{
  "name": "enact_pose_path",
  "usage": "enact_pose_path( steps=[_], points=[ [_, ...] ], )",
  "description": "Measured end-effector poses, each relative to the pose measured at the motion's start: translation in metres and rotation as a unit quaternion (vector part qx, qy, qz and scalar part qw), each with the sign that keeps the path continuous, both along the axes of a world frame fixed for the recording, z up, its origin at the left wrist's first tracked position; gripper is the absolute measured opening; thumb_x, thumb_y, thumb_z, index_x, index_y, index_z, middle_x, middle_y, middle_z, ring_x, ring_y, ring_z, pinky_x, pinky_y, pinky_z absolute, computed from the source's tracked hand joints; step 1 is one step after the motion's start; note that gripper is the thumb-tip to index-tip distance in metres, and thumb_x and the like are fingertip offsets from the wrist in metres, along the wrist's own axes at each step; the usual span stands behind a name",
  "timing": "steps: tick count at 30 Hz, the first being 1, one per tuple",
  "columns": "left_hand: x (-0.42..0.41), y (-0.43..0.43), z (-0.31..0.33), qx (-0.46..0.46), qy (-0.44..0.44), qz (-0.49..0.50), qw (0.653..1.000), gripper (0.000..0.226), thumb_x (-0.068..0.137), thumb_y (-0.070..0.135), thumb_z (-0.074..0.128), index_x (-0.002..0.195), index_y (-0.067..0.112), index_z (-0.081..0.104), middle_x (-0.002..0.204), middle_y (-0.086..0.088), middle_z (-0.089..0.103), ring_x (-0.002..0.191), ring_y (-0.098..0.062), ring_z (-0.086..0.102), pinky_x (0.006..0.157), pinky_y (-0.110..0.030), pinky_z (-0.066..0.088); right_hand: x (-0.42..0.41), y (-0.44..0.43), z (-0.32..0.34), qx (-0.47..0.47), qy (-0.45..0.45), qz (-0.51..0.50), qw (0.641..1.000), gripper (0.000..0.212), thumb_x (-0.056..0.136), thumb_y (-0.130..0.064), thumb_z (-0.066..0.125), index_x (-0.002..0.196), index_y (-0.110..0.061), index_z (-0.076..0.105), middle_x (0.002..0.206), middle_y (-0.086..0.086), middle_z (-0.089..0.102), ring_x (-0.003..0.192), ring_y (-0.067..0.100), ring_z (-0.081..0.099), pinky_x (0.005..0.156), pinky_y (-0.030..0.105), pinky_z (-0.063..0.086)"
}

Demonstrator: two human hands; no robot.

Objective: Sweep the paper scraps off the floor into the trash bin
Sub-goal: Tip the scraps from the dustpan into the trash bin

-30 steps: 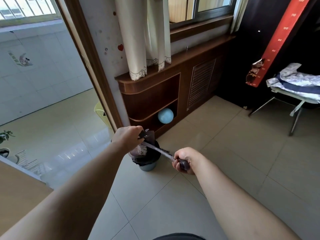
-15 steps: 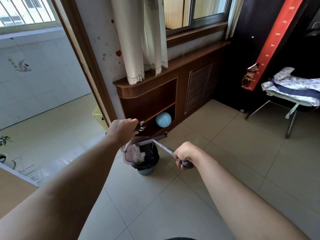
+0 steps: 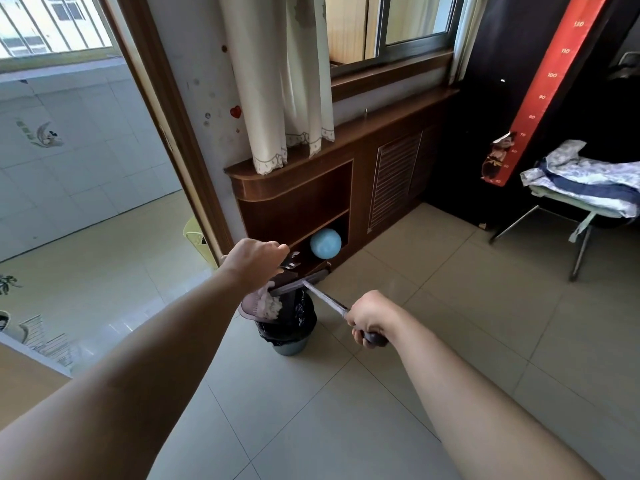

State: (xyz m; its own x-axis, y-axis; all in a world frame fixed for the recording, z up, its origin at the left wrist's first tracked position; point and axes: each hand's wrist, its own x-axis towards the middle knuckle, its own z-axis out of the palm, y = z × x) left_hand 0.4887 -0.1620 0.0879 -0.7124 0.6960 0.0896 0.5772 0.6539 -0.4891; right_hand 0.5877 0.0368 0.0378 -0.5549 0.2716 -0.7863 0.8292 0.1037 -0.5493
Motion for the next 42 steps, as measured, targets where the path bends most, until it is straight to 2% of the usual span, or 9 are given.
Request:
enact_pose_path(
  steps=[3,9,13,17,21,26,33,37,42],
  points=[
    [-0.004,0.003,-0.002,-0.019,0.008,-0.004,1.000,0.016,0.099,0.027,0.050,0.109,0.015,0.054,0.086,0.006,0.063,0.072,-0.014,0.070,0.062,-0.029,0.058,0.000,0.000,-0.004,-0.004,-0.001,0.024,1.000,0.021,0.094,-0.006,0.046,0.073,-0.012,0.047,0.070,0.007,0.041,0.027,0.008,0.033,0.037,0.009,0.026],
    [-0.008,0.009,-0.006,-0.046,0.005,-0.017,0.999,0.018,0.100,0.026,0.048,0.112,0.014,0.054,0.088,0.005,0.063,0.072,-0.014,0.070,0.064,-0.028,0.058,0.005,-0.001,-0.018,0.030,-0.009,0.068,0.997,0.018,0.095,-0.009,0.044,0.078,-0.008,0.051,0.081,0.011,0.045,0.048,0.014,0.036,0.039,0.014,0.026],
    [-0.010,0.007,-0.009,-0.036,0.000,-0.026,0.999,0.023,0.101,0.030,0.046,0.116,0.014,0.053,0.093,0.004,0.065,0.079,-0.015,0.071,0.070,-0.029,0.058,0.008,0.012,-0.014,0.087,-0.018,0.075,0.993,0.017,0.090,0.000,0.040,0.076,-0.004,0.050,0.069,0.010,0.044,0.048,0.015,0.036,0.045,0.022,0.024],
    [-0.014,0.007,-0.013,-0.037,0.001,-0.030,0.999,0.024,0.101,0.030,0.045,0.117,0.014,0.053,0.092,0.005,0.064,0.078,-0.014,0.071,0.070,-0.029,0.059,0.004,0.022,-0.016,0.065,-0.021,0.040,0.997,0.019,0.090,-0.001,0.040,0.073,-0.007,0.047,0.075,0.011,0.041,0.047,0.013,0.034,0.039,0.013,0.025],
    [-0.020,0.012,-0.016,-0.043,-0.006,-0.031,0.999,0.022,0.100,0.030,0.047,0.114,0.014,0.053,0.087,0.004,0.062,0.075,-0.015,0.070,0.068,-0.029,0.059,-0.002,0.023,-0.013,0.015,-0.017,0.025,0.999,0.013,0.092,-0.004,0.042,0.083,-0.011,0.048,0.069,0.008,0.039,0.031,0.010,0.034,0.037,0.011,0.027],
    [-0.026,0.015,-0.016,-0.062,-0.009,-0.006,0.998,0.013,0.096,0.021,0.056,0.107,0.014,0.053,0.079,0.005,0.059,0.065,-0.016,0.070,0.060,-0.031,0.059,-0.008,0.001,-0.021,0.020,-0.026,0.045,0.998,0.015,0.092,-0.009,0.040,0.086,-0.010,0.055,0.073,0.009,0.040,0.043,0.013,0.031,0.037,0.012,0.024],
    [-0.026,0.016,-0.018,-0.053,-0.012,-0.017,0.998,0.019,0.099,0.026,0.051,0.113,0.014,0.052,0.085,0.005,0.062,0.069,-0.015,0.070,0.063,-0.030,0.060,0.003,0.015,-0.004,0.139,0.008,0.169,0.976,0.019,0.088,-0.001,0.047,0.071,-0.003,0.055,0.067,0.014,0.056,0.048,0.020,0.046,0.043,0.023,0.034],
    [-0.025,0.021,-0.018,-0.057,-0.010,-0.022,0.998,0.023,0.100,0.032,0.048,0.114,0.014,0.051,0.089,0.005,0.061,0.075,-0.015,0.070,0.066,-0.029,0.058,0.002,0.031,0.006,0.109,0.003,0.122,0.986,0.012,0.087,0.001,0.044,0.085,-0.003,0.055,0.067,0.014,0.050,0.050,0.019,0.043,0.042,0.020,0.033],
    [-0.032,0.020,-0.022,-0.063,0.000,-0.013,0.998,0.017,0.094,0.023,0.059,0.108,0.016,0.054,0.080,0.006,0.060,0.064,-0.015,0.070,0.058,-0.031,0.059,-0.002,0.027,0.003,0.066,0.014,0.066,0.996,0.016,0.088,-0.003,0.044,0.090,-0.009,0.058,0.078,0.010,0.047,0.041,0.013,0.038,0.037,0.014,0.027]
  ],
)
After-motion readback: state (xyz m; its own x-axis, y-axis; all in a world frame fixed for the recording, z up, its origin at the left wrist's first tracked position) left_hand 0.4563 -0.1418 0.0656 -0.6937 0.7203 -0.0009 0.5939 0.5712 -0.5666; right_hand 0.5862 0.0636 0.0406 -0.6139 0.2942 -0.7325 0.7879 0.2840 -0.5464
